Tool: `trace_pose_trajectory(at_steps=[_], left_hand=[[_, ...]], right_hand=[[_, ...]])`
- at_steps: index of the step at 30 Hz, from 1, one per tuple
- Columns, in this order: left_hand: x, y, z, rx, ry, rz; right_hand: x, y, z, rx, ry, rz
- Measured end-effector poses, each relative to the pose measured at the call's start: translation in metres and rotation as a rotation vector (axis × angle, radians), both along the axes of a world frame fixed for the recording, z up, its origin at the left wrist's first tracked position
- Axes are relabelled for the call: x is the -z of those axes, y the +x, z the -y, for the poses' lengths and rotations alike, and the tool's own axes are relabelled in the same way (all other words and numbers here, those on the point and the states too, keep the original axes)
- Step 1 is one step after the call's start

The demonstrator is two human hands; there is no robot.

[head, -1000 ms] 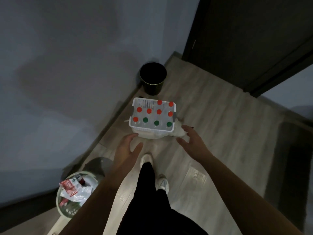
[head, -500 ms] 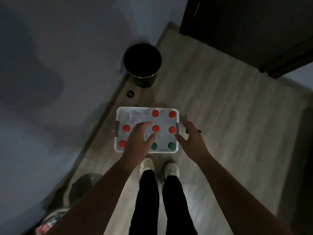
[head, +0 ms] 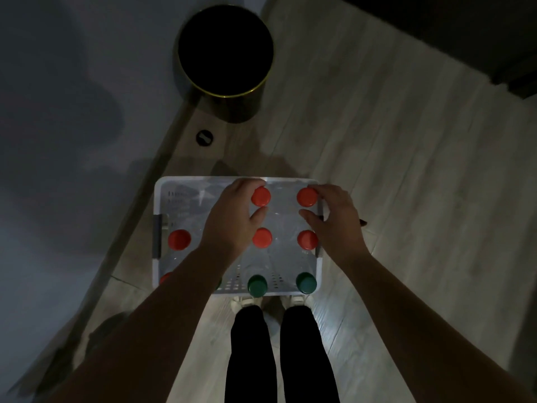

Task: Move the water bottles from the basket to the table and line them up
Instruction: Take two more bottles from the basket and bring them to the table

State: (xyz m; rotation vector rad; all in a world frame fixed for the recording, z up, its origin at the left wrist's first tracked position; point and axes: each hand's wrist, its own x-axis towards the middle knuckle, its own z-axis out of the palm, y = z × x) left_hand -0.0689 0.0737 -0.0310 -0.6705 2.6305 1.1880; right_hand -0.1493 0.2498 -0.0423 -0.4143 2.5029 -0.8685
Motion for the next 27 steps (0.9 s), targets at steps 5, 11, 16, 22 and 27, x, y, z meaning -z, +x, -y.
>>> trace_pose_trajectory(at_steps=[5,11,16,22,27], left_hand=[[0.007,-0.005,0.005,0.041,-0.044,0.024],[-0.003,-0.002,0.010,0.085,-0.078,-0.016],[-0.052,0.008,0.018,0.033,-0.021,-0.087],[-0.181,0.021,0.024,-0.035,0.196,-0.133],[-0.315,0.033,0.029,-0.172,0.316,-0.244]], right_hand=[[0.016,-0.005,0.000,-0.021,-0.006,-0.056],[0.014,-0.003,0.001,-0.023,-0.130,-0.067],[-0.036,-0.003,0.005,-0.002,-0.264,-0.008],[-0.169,-0.002,0.006,0.010,-0.398,0.119],[-0.312,-0.004,0.001,0.015,-0.552,0.195]])
